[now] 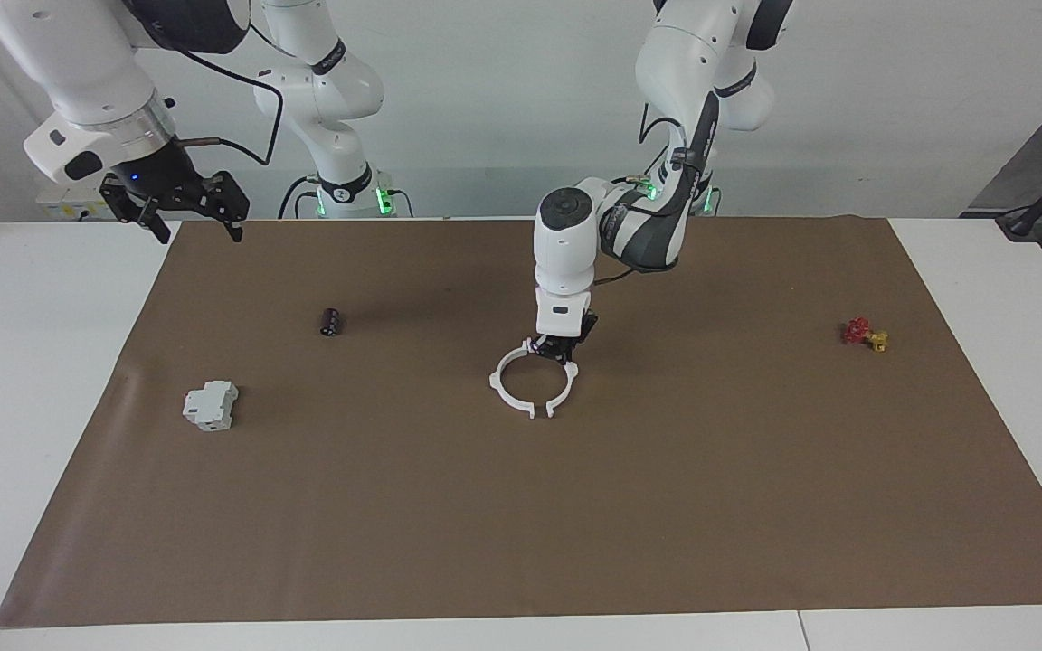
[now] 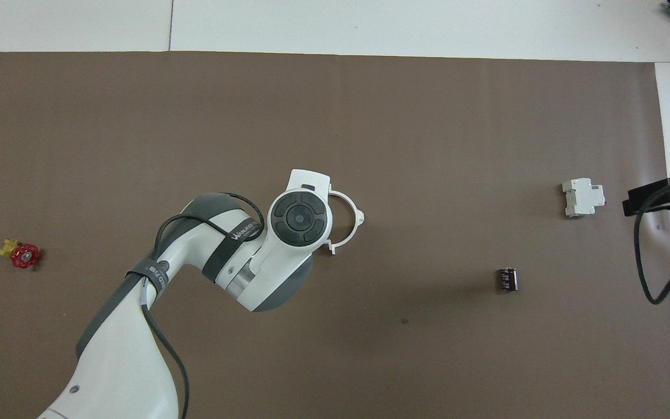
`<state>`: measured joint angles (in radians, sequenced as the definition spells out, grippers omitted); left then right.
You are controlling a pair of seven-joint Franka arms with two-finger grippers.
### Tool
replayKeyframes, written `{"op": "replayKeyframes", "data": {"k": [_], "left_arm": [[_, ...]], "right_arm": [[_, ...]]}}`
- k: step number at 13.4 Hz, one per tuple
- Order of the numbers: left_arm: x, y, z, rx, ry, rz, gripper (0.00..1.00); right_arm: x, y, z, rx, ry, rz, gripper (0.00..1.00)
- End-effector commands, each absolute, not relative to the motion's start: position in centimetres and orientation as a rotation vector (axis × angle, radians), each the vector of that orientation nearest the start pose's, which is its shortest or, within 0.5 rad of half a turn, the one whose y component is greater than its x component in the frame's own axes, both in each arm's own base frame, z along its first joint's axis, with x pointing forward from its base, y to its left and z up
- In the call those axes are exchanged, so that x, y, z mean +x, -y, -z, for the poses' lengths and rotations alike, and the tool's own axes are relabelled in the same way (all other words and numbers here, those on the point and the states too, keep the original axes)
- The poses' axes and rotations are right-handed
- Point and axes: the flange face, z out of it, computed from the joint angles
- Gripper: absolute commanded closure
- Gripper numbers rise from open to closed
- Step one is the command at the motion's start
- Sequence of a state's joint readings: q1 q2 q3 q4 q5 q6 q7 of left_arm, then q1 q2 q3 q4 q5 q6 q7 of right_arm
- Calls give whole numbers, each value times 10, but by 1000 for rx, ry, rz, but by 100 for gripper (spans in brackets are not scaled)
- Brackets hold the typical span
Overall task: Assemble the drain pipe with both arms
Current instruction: 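Align the held half-ring against the placed half with the left gripper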
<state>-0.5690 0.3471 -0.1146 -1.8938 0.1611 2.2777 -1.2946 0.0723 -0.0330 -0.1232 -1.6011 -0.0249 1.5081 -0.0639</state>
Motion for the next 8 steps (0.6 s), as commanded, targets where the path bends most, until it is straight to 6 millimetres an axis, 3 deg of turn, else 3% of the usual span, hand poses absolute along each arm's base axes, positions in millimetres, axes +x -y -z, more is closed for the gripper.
{"op": "replayKeyframes", "data": {"k": [1,4,8], "left_arm": [[485,387,-329,-3031,777,182,100],[480,384,-323,-3043,662,166,100],[481,385,-324,-3048,651,170,100]], "right_arm": [[536,32,-624,-3139,26,-85,0],[536,32,-624,-3139,26,-85,0],[536,32,-624,-3139,26,-85,0]]}}
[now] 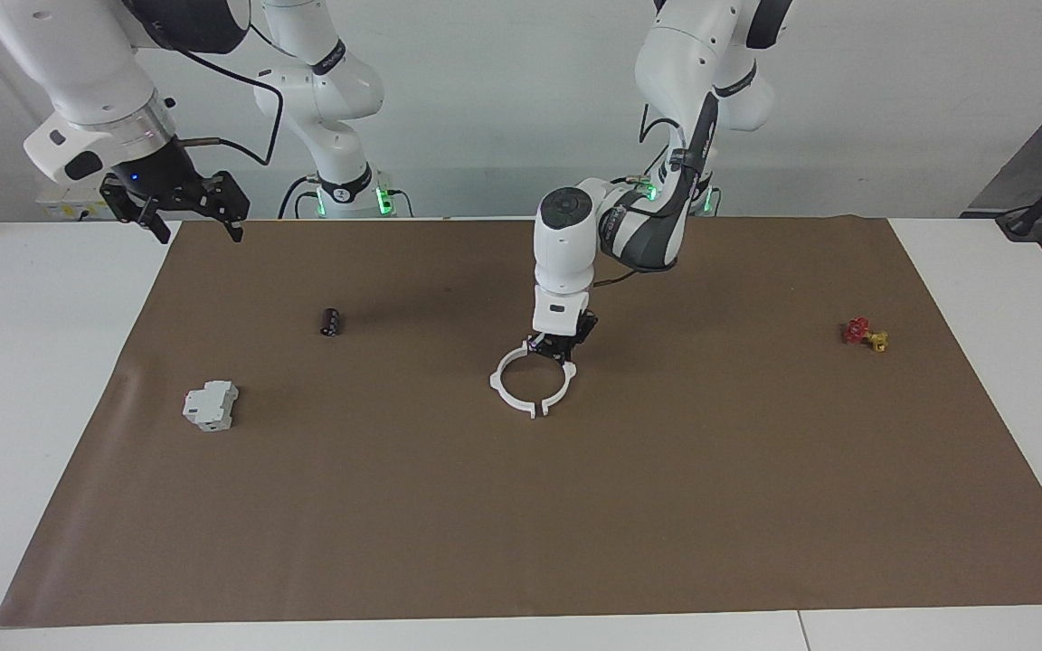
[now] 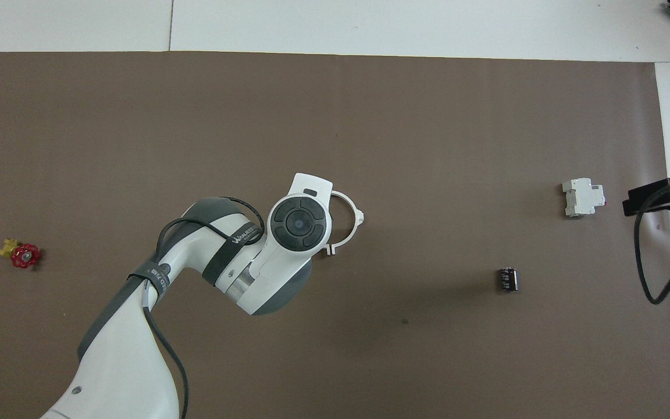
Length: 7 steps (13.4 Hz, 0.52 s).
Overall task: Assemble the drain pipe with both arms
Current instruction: 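Align the held half-ring against the placed half with the left gripper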
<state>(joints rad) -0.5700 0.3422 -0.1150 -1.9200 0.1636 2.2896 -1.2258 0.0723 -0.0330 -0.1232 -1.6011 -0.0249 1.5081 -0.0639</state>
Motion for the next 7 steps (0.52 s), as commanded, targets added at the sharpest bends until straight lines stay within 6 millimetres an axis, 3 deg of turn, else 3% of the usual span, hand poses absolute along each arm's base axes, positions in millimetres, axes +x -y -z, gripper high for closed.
{"op": "replayKeyframes", "data": {"k": [1,7], "left_arm": [[481,386,-325,-3050,649,171,100],[483,387,-319,-3078,575,184,100]], "right_arm": [[536,32,-624,-3139,26,-85,0],[536,32,-624,-3139,24,-85,0]]}}
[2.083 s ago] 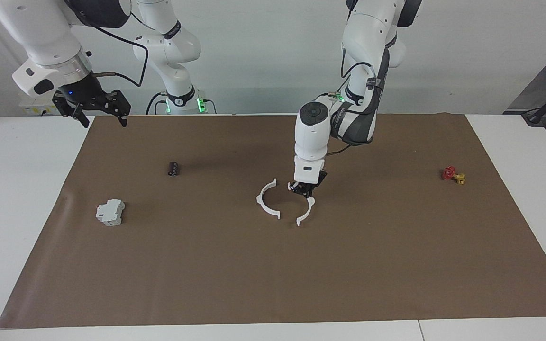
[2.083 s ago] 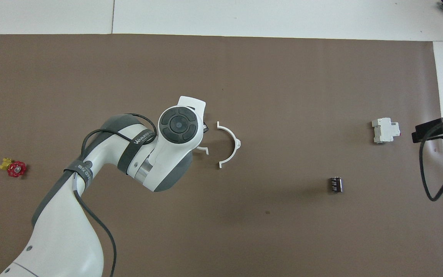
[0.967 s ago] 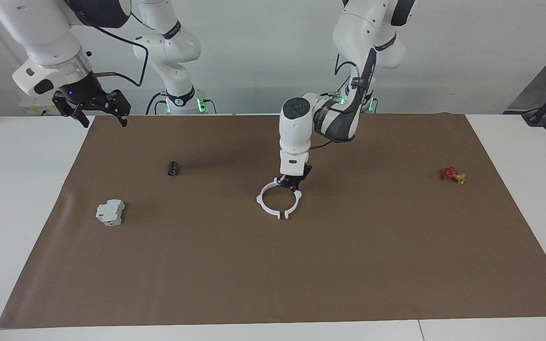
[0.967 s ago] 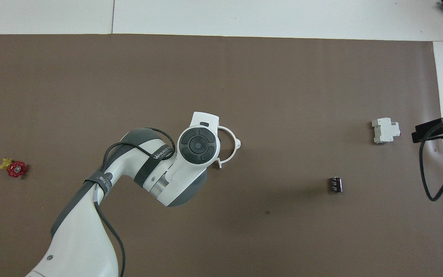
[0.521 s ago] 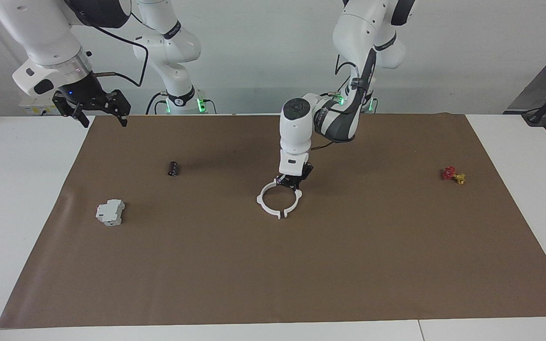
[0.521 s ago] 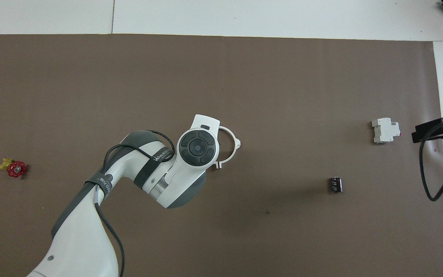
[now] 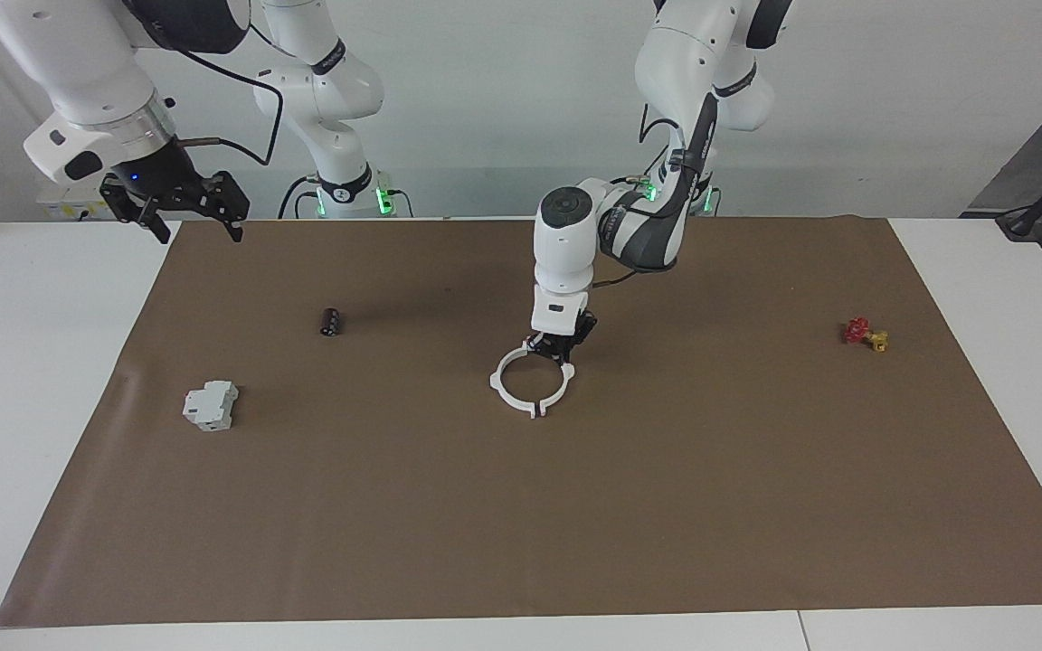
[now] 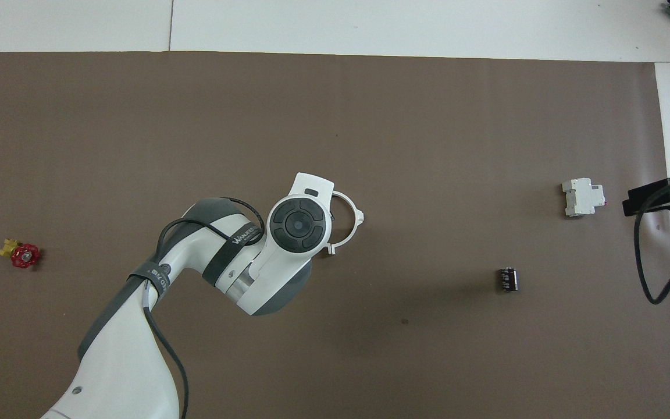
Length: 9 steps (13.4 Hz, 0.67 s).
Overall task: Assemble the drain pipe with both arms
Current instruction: 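Align the held half-ring against the placed half with the left gripper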
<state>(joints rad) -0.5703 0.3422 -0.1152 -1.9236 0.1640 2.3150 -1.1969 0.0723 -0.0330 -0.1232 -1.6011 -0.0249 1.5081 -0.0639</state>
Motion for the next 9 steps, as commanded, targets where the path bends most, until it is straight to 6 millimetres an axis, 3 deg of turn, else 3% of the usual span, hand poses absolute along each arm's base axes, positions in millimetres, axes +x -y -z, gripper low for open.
{"op": "replayKeyframes", "data": {"k": [1,9], "left_arm": [[484,385,-319,-3082,554,186,100],[484,383,-318,-3091,481,183,100]], "right_arm": [[536,32,-624,-3139,26,-85,0],[536,32,-624,-3139,24,-85,0]]}}
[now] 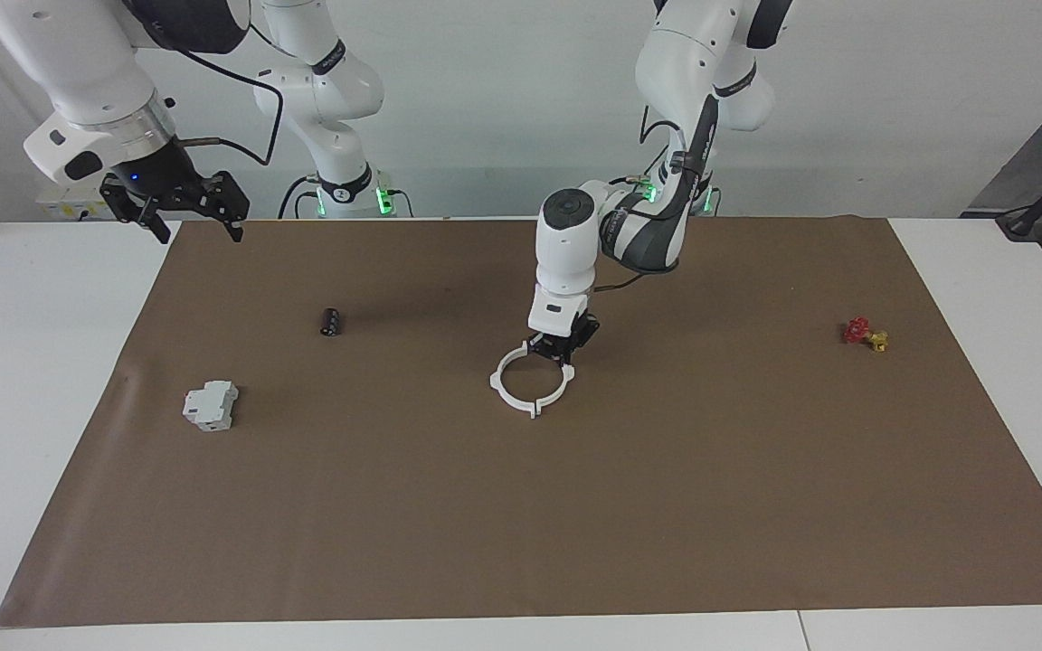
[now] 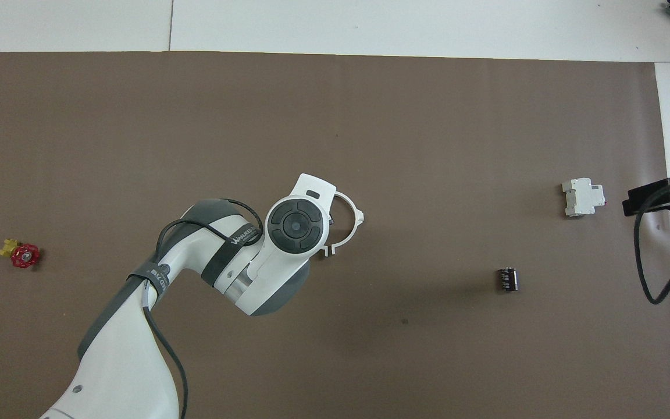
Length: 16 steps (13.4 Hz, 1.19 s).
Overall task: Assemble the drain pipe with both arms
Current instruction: 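Align the held half-ring against the placed half with the left gripper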
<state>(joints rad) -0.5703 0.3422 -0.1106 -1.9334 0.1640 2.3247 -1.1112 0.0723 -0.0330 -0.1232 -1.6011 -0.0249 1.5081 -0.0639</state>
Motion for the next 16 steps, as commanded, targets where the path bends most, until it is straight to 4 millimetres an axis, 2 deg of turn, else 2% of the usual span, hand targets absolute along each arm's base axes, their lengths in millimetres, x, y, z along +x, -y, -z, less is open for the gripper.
{"op": "replayKeyframes", "data": {"k": [1,16], "left_arm": [[484,383,-318,-3091,483,185,100],[485,386,-315,-3103,513,198,100]], "right_arm": [[536,32,-624,-3139,26,-85,0],[536,32,-624,-3139,24,-85,0]]}}
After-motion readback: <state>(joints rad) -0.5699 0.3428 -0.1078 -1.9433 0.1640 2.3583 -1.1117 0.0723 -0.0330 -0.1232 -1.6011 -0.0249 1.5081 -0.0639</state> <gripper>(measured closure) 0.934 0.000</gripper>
